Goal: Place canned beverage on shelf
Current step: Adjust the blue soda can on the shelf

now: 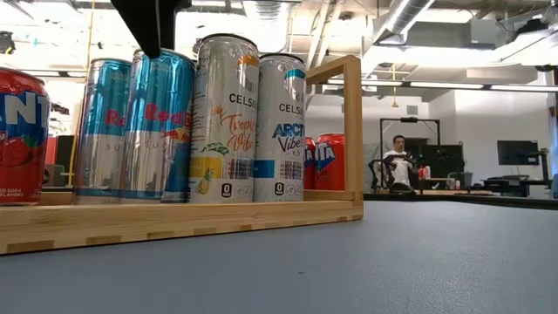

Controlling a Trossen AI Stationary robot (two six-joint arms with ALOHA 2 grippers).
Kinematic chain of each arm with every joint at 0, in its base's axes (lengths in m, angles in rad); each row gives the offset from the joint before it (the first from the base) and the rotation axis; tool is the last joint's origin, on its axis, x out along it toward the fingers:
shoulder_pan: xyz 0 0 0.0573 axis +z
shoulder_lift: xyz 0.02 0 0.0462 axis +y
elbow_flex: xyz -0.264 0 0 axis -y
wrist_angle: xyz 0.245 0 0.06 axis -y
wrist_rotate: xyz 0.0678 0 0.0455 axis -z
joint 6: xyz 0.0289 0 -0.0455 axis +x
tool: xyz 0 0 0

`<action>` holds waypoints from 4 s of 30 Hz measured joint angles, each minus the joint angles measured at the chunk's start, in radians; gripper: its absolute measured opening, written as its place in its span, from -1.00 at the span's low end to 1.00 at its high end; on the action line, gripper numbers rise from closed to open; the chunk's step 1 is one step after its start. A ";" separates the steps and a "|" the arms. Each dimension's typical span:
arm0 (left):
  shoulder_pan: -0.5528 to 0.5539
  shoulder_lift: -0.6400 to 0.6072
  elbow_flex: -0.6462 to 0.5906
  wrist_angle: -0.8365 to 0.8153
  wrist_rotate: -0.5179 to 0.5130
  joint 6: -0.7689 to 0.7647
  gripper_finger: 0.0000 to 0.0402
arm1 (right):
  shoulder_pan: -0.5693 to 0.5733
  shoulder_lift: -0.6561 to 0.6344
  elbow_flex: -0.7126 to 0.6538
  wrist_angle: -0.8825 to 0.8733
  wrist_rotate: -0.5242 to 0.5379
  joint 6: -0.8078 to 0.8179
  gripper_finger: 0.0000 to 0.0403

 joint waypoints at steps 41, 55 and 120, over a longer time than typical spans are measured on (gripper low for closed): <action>0.002 -0.002 0.120 0.055 0.107 -0.222 0.22 | 0.000 0.000 0.000 -0.016 -0.001 0.000 -0.41; -0.002 -0.002 0.121 0.091 0.190 -0.305 0.58 | 0.000 0.000 0.000 -0.036 -0.001 -0.020 -0.41; 0.018 0.000 0.012 0.108 0.082 0.007 0.82 | -0.056 0.000 0.000 -0.035 0.000 -0.022 -0.41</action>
